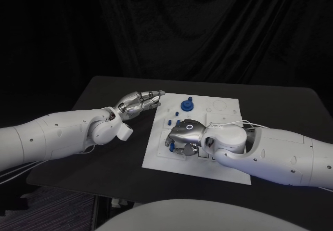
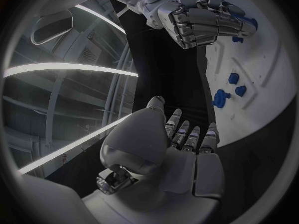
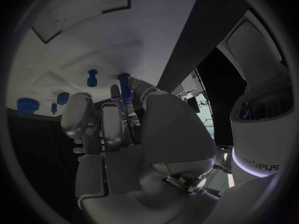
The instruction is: Assemble the parts on the task board
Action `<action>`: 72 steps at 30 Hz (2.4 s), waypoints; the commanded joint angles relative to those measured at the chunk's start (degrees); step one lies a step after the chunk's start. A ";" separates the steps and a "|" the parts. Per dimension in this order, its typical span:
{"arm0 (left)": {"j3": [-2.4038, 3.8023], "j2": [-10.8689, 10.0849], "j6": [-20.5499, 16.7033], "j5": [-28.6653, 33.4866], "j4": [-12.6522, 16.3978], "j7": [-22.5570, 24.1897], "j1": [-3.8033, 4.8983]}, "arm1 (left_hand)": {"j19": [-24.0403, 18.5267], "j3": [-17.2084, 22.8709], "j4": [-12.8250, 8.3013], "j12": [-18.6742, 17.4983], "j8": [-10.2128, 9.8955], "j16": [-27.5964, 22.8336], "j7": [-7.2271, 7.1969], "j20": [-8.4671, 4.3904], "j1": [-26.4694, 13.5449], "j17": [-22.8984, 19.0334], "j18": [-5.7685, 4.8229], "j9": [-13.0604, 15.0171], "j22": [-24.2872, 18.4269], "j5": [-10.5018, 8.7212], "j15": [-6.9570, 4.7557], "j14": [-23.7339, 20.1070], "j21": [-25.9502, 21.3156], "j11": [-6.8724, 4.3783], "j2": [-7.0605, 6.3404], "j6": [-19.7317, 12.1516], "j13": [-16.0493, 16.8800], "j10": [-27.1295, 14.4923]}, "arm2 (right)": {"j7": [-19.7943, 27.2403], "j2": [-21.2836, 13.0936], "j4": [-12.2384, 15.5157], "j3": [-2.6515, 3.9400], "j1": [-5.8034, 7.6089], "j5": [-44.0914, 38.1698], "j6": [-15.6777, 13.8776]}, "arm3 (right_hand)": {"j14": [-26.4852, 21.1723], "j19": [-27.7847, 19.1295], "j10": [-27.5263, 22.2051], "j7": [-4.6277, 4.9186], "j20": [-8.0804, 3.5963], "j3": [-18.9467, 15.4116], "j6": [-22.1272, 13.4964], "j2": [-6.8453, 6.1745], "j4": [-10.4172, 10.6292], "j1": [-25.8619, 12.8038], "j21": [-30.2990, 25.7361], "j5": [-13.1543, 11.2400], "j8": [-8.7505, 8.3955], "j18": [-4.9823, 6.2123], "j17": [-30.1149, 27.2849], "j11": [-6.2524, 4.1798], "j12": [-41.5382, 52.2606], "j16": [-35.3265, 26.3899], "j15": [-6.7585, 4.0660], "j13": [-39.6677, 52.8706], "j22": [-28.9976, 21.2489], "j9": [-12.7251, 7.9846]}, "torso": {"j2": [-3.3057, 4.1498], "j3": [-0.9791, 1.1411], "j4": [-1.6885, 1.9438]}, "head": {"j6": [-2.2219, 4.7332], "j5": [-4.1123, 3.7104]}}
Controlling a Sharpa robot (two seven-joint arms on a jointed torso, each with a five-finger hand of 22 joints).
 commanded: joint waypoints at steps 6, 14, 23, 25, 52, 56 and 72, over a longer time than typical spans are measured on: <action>0.05 0.05 0.77 -0.04 0.03 0.64 -0.14 | 0.14 0.05 -0.36 0.17 0.17 0.16 0.29 0.19 0.68 0.06 0.63 0.04 0.09 0.34 0.01 -0.03 0.40 0.12 -0.06 -0.31 -0.03 -0.02 | -1.53 -0.14 -0.13 0.03 -0.20 -0.50 2.74 | -1.03 -0.98 -4.27 -1.06 -0.02 -1.65 -3.91 -0.14 0.73 -1.41 -1.49 -2.39 -0.26 0.72 -0.92 0.46 0.27 -0.59 -0.25 0.71 8.17 -1.26 | 0.01 -0.01 0.00 | 0.01 -0.13; 0.05 -0.07 0.80 -0.04 0.06 0.68 -0.20 | 0.16 0.07 -0.37 0.17 0.18 0.16 0.29 0.19 0.69 0.06 0.63 0.04 0.12 0.35 0.04 -0.03 0.41 0.12 -0.04 -0.28 -0.03 -0.03 | -0.85 -1.14 0.54 0.04 -0.19 -0.49 -0.74 | -1.08 -0.94 -5.09 -1.48 -0.26 -2.61 -4.25 -0.02 1.02 -1.84 -1.50 -3.59 -0.09 0.73 -0.93 0.36 1.03 -0.58 -0.59 1.16 8.19 -1.43 | -0.06 0.00 -0.07 | 0.01 -0.06; 0.05 -0.22 0.67 -0.04 -0.04 0.78 -0.26 | 0.16 0.11 -0.40 0.16 0.17 0.16 0.28 0.21 0.72 0.06 0.63 0.04 0.08 0.37 0.10 -0.04 0.41 0.11 0.00 -0.31 -0.04 -0.05 | -0.82 -5.70 5.94 0.23 2.40 2.73 -10.58 | -1.66 -1.68 -10.53 -2.30 -0.45 -5.08 -7.55 0.46 1.18 -0.82 -3.39 -3.76 -0.03 0.97 -1.78 0.75 3.10 -1.06 -0.62 2.04 7.78 -2.54 | -0.03 0.01 -0.07 | 0.01 -0.08; 0.05 -0.27 0.54 -0.04 -0.06 0.87 -0.27 | 0.11 0.16 -0.47 0.18 0.11 0.16 0.02 0.21 0.76 0.06 0.62 0.01 -0.02 0.40 0.12 -0.04 0.38 0.28 0.02 -0.58 -0.03 -0.05 | -0.76 -7.59 7.83 0.27 4.09 4.50 -13.11 | -1.82 -1.84 -11.66 -2.37 -0.39 -5.26 -7.62 0.65 1.08 -0.42 -3.77 -2.89 0.03 1.04 -2.03 0.87 3.58 -1.18 -0.56 2.14 7.70 -2.64 | -0.04 -0.06 0.04 | 0.01 -0.26; 0.05 -0.74 0.18 -0.04 -0.38 1.06 -0.53 | 0.17 0.21 -0.55 0.25 0.02 0.19 -0.56 0.22 0.74 0.08 0.59 -0.03 0.05 0.46 0.12 0.01 0.42 0.64 0.04 -0.91 -0.02 -0.03 | -21.84 -32.15 19.14 -0.01 10.83 13.00 6.71 | 6.61 7.27 27.10 -4.33 -5.71 -14.97 3.89 4.57 12.49 -23.38 16.03 -1.98 18.52 -2.79 18.66 -7.94 79.24 9.06 -6.58 80.16 12.88 13.78 | -0.01 -0.34 -0.21 | 0.01 -3.84; 0.05 -0.75 0.31 -0.04 -0.51 1.05 -0.82 | 0.18 0.23 -0.55 0.26 0.03 0.19 -0.52 0.25 0.74 0.07 0.59 -0.02 0.07 0.46 0.16 0.01 0.44 0.61 0.08 -0.87 -0.02 -0.03 | -25.56 -32.94 20.23 -0.01 10.10 13.00 7.39 | 7.35 9.09 30.49 -5.61 -6.54 -14.56 2.95 4.58 12.47 -28.08 21.02 -0.45 25.28 -3.87 22.25 -8.80 82.68 10.79 -7.26 85.97 14.30 21.16 | 0.01 -0.33 -0.13 | 0.01 -4.11; 0.06 -1.22 -4.65 -2.11 -0.41 8.70 -1.69 | 0.70 -0.15 0.15 3.76 0.77 0.87 -0.38 -1.53 0.73 0.37 0.76 0.23 0.51 0.92 -1.31 1.17 0.82 1.89 -0.86 1.70 0.50 3.23 | -33.83 -34.21 22.61 -0.01 5.41 12.99 5.69 | 7.59 9.65 30.49 -6.53 -6.93 -12.88 2.10 3.60 12.33 -30.58 22.61 -0.60 31.42 -4.23 23.46 -9.15 82.68 11.35 -7.60 85.97 14.77 30.05 | -0.02 -0.28 -0.23 | 0.01 -5.27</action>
